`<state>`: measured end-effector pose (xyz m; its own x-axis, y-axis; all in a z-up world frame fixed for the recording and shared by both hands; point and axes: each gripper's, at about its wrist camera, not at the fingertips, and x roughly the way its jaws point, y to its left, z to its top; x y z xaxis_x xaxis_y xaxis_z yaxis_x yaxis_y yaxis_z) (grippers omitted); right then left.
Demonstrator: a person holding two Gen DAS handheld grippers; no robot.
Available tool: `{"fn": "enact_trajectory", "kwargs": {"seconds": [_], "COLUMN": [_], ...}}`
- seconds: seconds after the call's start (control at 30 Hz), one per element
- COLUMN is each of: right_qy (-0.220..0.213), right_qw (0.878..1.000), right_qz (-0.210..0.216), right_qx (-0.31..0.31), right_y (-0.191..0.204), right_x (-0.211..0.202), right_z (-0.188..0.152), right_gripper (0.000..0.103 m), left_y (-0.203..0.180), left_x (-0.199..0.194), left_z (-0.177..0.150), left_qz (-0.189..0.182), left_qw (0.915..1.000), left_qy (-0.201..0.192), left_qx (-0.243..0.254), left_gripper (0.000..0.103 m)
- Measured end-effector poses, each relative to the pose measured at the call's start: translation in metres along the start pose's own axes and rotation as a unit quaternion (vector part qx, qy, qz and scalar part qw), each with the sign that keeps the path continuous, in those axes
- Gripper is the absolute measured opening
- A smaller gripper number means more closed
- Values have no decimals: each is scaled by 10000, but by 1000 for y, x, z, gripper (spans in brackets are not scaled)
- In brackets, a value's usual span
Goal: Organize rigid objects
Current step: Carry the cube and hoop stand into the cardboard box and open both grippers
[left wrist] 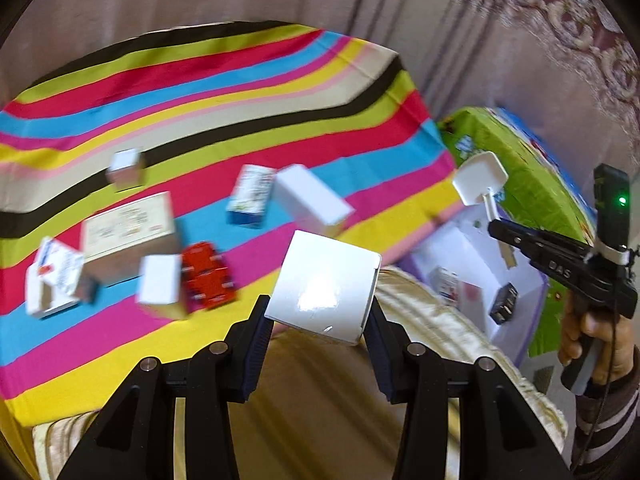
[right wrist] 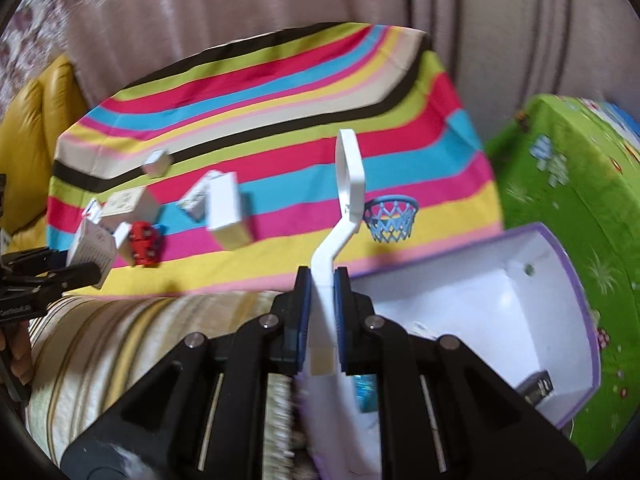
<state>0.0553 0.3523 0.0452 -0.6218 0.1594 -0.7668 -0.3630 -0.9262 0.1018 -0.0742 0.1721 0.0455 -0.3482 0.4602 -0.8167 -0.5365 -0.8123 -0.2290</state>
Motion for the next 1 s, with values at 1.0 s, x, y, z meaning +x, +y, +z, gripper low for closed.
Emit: {"fn": "enact_trajectory", "kwargs": {"seconds": [1.0], "right_qy": [73], "right_qw": [9896], "right_qz": [-1097], "right_qx": [928], "right_y": [-110], "right_x": [-2], "right_z": [-22], "right_gripper": [16], "left_y": [-156], "left_x": [113], "left_z": [43], "left_qz": [-1002], "left_qw": [9878], "left_qy": [759], "left_qx": [922], "left_gripper": [65]}}
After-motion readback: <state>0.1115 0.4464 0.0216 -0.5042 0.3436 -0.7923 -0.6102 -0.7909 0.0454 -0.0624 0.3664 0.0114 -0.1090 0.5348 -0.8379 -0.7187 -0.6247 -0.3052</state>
